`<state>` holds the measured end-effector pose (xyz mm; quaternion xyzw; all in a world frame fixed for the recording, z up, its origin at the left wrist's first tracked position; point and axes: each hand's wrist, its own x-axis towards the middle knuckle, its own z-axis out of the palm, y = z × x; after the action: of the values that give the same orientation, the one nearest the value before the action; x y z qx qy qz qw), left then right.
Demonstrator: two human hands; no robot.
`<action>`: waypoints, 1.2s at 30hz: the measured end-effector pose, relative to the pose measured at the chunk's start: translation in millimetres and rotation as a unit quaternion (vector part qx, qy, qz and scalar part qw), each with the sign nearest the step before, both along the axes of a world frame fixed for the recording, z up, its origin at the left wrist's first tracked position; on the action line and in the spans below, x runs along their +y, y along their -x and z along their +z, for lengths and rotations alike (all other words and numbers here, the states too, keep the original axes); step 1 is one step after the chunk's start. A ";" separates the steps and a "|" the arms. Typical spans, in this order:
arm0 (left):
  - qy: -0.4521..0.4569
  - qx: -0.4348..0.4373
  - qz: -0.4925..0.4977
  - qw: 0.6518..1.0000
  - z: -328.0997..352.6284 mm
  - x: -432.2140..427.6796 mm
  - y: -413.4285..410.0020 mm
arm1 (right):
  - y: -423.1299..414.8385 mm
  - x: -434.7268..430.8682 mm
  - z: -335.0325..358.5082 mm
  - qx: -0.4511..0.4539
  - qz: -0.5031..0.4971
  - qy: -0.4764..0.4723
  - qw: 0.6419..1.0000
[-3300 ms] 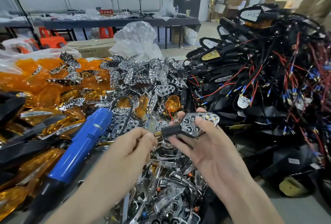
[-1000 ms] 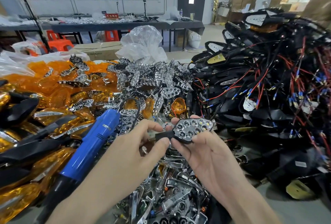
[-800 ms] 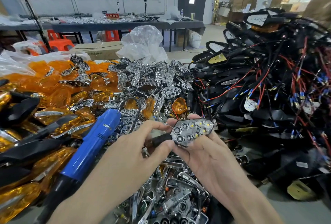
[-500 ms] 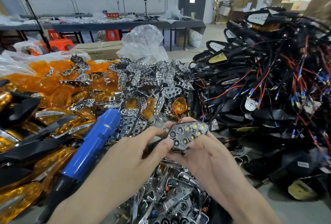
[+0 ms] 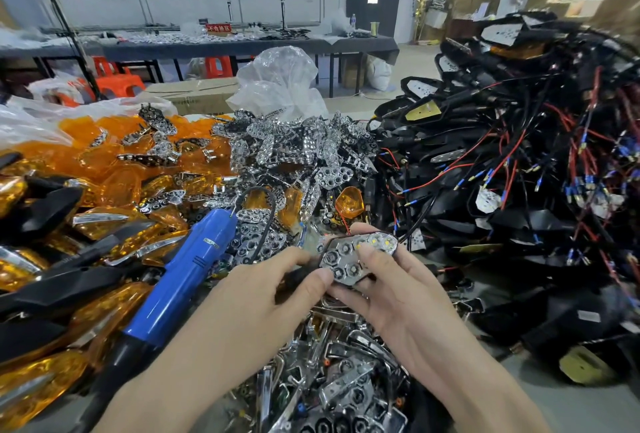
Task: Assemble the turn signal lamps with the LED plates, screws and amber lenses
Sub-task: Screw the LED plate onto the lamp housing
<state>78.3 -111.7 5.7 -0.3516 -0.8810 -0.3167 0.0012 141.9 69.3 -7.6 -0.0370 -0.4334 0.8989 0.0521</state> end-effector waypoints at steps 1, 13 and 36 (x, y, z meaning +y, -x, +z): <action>0.001 -0.007 -0.007 1.000 0.2 -0.5 0.5 | -0.4 -0.2 0.4 -0.007 -0.006 -0.001 1.000; -0.005 -0.061 -0.052 0.997 1.9 -8.5 4.7 | 1.5 4.0 2.8 -0.003 -0.156 0.060 0.986; -0.089 -0.074 -0.043 0.992 2.2 0.7 -4.7 | -3.6 3.5 5.2 0.095 -0.107 0.134 0.981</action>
<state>82.9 -111.0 7.9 -0.3635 -0.8310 -0.4185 -0.0461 145.5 72.9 -2.4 -0.0038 -0.2956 0.9375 0.1833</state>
